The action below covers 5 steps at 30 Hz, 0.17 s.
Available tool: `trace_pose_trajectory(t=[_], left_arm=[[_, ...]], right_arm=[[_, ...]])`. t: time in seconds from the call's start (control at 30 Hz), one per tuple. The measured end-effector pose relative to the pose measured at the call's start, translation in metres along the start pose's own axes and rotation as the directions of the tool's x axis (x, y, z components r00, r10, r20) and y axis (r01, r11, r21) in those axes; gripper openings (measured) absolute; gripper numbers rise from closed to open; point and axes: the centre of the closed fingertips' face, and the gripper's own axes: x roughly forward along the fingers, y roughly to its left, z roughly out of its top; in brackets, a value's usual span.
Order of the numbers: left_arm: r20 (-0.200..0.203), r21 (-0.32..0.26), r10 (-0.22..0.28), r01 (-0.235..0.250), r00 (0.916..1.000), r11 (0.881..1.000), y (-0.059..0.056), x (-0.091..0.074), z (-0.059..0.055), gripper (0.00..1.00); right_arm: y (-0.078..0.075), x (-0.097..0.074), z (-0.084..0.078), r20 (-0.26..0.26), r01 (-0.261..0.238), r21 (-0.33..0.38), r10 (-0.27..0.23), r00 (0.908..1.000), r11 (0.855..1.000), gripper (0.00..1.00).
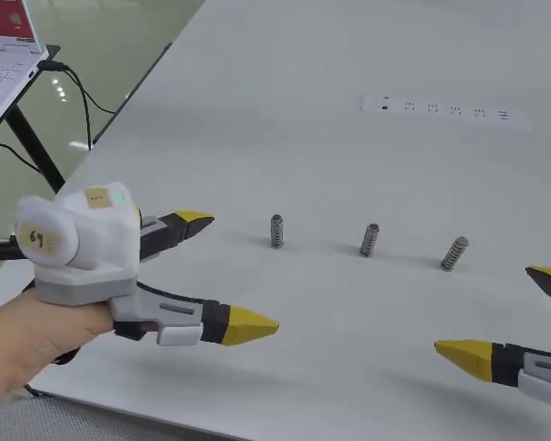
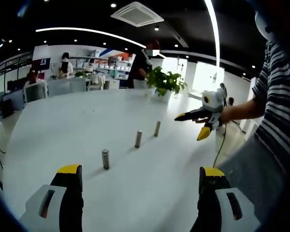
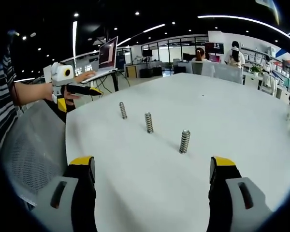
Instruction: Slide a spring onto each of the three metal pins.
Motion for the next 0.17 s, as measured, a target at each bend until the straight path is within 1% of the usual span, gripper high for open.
trace_pose_trajectory(t=[0.1,0.17], left_arm=[[0.009,0.002,0.003,-0.003,1.0,1.0,0.0014,-0.0014,0.0023,0.98],[0.003,0.004,0.006,-0.006,1.0,1.0,0.0032,-0.002,0.0007,0.98]], right_arm=[[0.0004,-0.004,-0.0008,0.006,0.002,-0.009,-0.002,1.0,1.0,0.99],[0.0004,-0.0053,-0.0009,0.009,0.0,-0.014,0.0,1.0,1.0,0.99]])
